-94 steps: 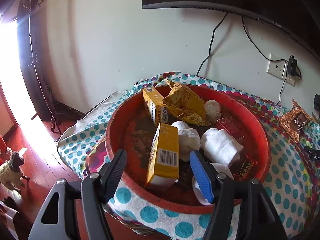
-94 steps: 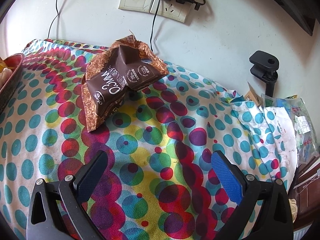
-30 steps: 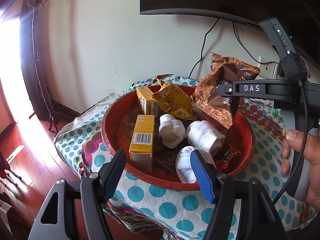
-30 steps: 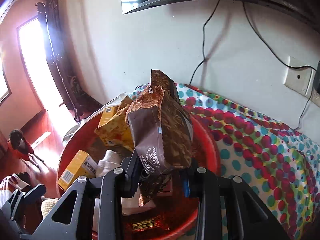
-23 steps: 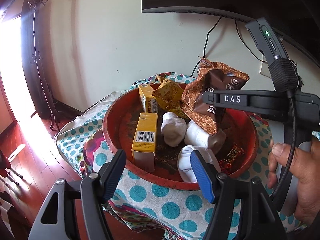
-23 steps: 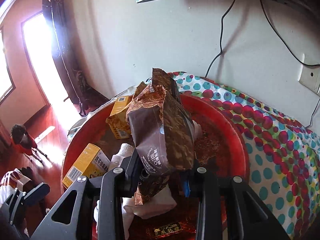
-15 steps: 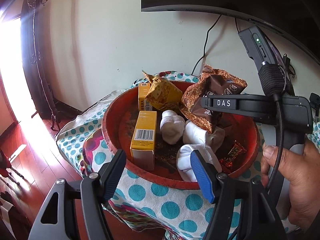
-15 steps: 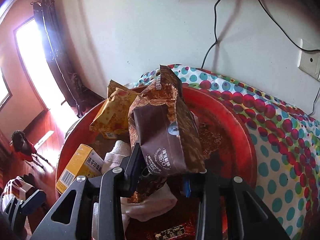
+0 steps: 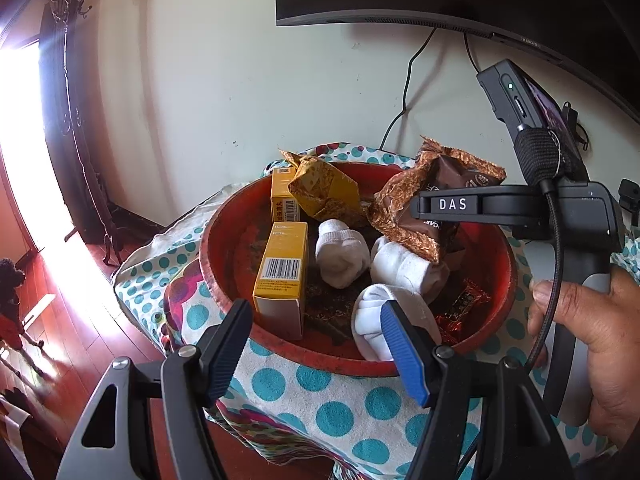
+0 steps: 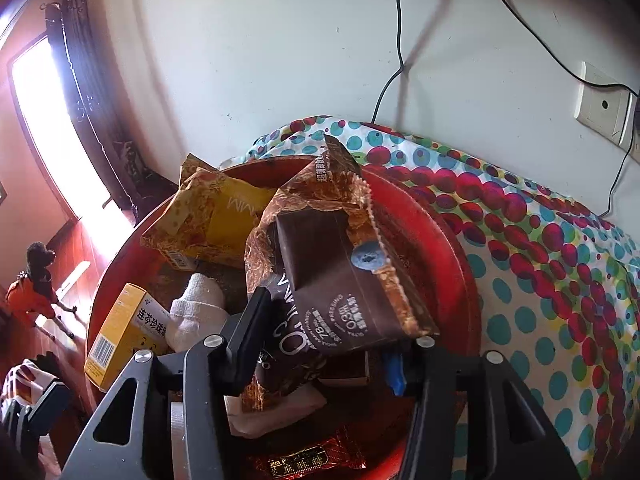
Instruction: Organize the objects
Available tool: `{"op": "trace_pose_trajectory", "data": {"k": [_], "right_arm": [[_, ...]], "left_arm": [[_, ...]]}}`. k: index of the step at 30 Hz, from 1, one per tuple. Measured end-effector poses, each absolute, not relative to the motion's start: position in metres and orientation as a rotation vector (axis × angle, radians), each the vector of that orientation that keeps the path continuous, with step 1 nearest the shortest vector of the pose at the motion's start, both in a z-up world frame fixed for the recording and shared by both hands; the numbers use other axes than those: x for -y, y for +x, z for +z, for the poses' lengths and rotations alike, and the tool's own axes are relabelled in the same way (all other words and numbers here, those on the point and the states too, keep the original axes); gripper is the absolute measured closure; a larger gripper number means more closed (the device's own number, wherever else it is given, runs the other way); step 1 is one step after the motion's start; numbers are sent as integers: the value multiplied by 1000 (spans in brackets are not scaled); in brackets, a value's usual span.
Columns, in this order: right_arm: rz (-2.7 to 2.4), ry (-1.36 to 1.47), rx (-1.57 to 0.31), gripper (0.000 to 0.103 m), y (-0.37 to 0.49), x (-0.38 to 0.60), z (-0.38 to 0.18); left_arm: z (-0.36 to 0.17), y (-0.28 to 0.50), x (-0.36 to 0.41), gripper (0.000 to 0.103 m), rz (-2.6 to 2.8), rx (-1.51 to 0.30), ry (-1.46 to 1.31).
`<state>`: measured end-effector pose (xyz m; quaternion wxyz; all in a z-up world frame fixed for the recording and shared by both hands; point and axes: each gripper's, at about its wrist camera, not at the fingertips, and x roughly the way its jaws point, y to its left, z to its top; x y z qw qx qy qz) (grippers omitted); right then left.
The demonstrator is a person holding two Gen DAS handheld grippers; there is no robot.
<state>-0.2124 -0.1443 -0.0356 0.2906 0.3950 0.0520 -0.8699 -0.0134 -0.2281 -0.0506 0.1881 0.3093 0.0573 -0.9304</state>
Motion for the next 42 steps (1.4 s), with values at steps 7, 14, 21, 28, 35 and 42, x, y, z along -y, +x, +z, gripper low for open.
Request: {"op": "trace_pose_trajectory", "data": {"k": [7, 14, 21, 28, 35, 42], "right_arm": [[-2475, 921, -287, 8, -196, 135, -5], [-2606, 794, -411, 0, -158, 106, 12], [-2639, 777, -414, 0, -110, 92, 9], [-2681, 797, -350, 0, -84, 63, 19], [-2767, 761, -343, 0, -62, 34, 41], [-2774, 694, -312, 0, -34, 33, 65]], "left_arm": [[-53, -15, 229, 35, -2598, -153, 869], [-43, -10, 221, 35, -2598, -148, 819], [-26, 3, 208, 28, -2614, -175, 766], [-12, 24, 196, 20, -2639, -204, 762], [3, 45, 182, 18, -2646, -185, 750], [9, 57, 175, 18, -2651, -183, 754]]}}
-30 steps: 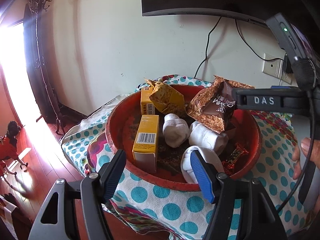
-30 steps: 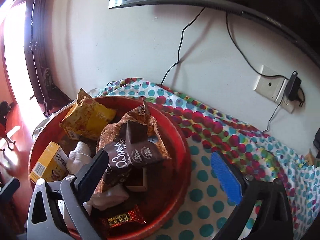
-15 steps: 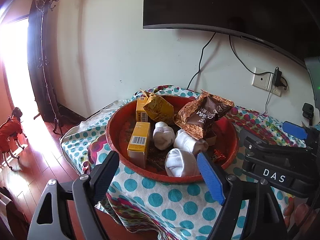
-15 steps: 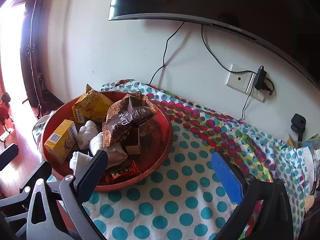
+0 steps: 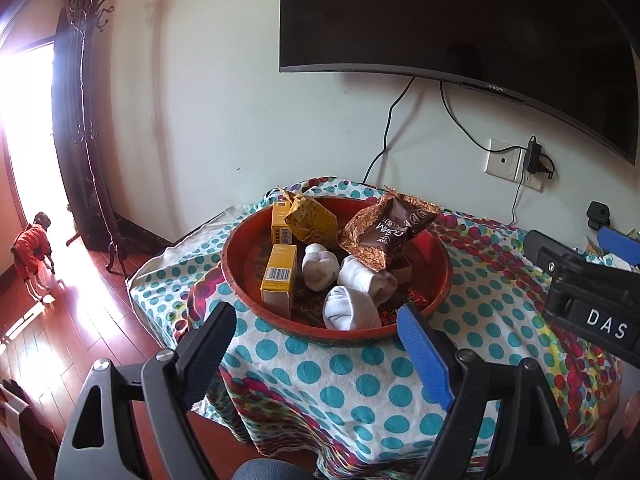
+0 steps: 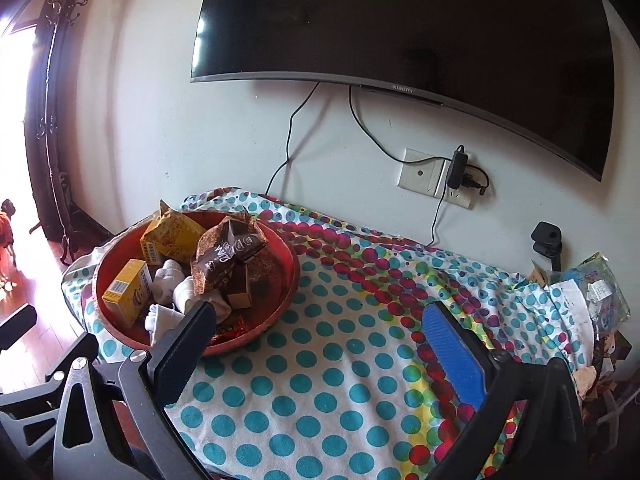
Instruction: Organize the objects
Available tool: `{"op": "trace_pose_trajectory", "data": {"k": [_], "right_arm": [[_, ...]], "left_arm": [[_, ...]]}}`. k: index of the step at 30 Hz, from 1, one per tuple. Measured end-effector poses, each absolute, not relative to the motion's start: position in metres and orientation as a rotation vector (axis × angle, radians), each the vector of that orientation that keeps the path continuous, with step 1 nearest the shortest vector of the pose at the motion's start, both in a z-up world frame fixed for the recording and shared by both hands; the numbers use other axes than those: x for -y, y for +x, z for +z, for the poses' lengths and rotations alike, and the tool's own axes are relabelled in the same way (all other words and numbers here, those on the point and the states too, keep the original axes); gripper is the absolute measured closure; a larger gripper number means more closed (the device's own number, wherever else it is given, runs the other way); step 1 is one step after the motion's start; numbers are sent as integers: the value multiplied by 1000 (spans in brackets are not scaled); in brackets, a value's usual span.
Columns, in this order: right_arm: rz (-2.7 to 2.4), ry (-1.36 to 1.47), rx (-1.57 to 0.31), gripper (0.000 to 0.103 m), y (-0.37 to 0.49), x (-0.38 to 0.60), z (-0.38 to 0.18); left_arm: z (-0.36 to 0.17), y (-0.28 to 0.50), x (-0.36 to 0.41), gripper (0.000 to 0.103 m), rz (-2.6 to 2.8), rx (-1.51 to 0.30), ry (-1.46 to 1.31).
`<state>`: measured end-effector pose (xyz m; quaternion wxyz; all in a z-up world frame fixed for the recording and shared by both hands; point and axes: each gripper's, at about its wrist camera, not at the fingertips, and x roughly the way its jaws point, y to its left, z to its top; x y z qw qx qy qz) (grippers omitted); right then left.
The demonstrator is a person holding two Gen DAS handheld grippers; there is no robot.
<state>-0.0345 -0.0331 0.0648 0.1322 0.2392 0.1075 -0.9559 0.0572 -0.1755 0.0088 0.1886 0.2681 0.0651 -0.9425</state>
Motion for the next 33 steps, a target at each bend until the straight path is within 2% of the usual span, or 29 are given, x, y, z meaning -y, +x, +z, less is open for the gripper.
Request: {"op": "trace_pose_trajectory", "data": {"k": [3, 8, 18, 33], "right_arm": [[-2752, 682, -332, 0, -29, 46, 68], [-2716, 692, -326, 0, -34, 74, 69], [-2665, 831, -310, 0, -53, 94, 41], [-2658, 853, -309, 0, -55, 92, 31]], "left_arm": [[10, 60, 174, 18, -2657, -191, 748], [6, 54, 164, 18, -2578, -89, 780], [-13, 46, 172, 18, -2562, -200, 905], [-18, 45, 168, 18, -2515, -144, 919]]}}
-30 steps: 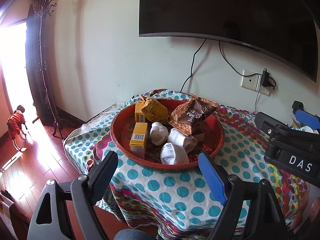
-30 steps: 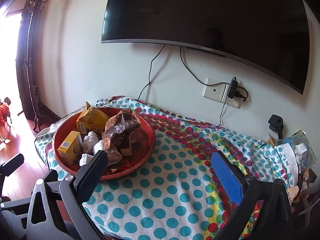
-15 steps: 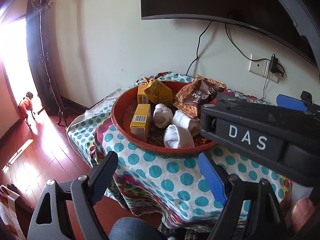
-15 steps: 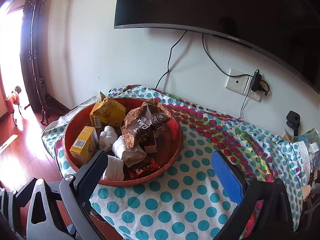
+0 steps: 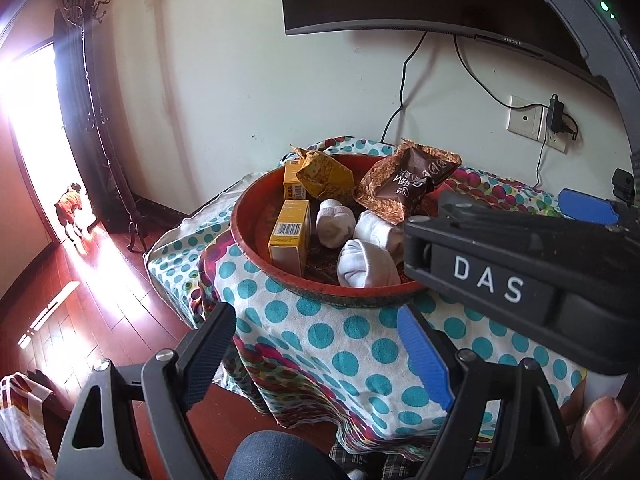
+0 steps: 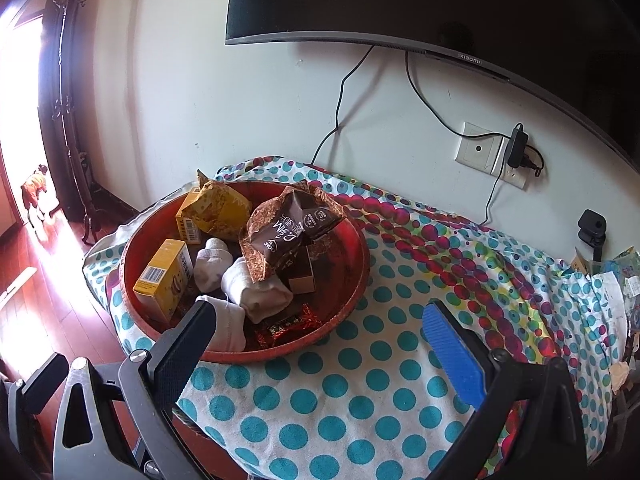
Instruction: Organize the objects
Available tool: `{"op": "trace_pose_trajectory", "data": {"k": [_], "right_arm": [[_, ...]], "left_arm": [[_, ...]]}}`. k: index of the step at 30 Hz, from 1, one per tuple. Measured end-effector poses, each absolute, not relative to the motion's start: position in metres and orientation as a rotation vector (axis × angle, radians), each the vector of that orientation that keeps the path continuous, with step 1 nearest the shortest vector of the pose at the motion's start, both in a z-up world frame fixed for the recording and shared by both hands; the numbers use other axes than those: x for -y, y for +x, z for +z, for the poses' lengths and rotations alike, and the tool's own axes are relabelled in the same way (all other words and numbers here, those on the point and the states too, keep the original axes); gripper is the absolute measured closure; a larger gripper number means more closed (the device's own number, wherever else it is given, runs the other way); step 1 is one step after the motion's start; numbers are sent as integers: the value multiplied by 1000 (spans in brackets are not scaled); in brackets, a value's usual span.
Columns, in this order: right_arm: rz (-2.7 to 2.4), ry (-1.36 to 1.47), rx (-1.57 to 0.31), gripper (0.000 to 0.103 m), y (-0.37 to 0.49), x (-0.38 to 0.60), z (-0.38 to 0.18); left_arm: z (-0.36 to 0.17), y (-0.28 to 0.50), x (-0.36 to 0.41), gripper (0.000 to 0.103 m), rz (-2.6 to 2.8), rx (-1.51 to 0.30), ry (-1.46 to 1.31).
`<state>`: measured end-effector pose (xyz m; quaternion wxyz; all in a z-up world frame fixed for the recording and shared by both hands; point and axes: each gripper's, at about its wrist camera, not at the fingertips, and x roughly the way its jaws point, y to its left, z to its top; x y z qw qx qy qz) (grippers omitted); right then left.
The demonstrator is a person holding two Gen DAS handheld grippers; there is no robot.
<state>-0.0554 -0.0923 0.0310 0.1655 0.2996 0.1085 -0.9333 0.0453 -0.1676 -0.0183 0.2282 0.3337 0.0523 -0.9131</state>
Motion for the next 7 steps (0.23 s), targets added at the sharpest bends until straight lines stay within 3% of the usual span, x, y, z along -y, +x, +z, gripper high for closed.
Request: {"op": "trace_pose_trajectory", "data": {"k": [7], "right_arm": [[-2649, 862, -301, 0, -56, 92, 31]], "left_arm": [[-19, 45, 167, 18, -2513, -144, 916]]}}
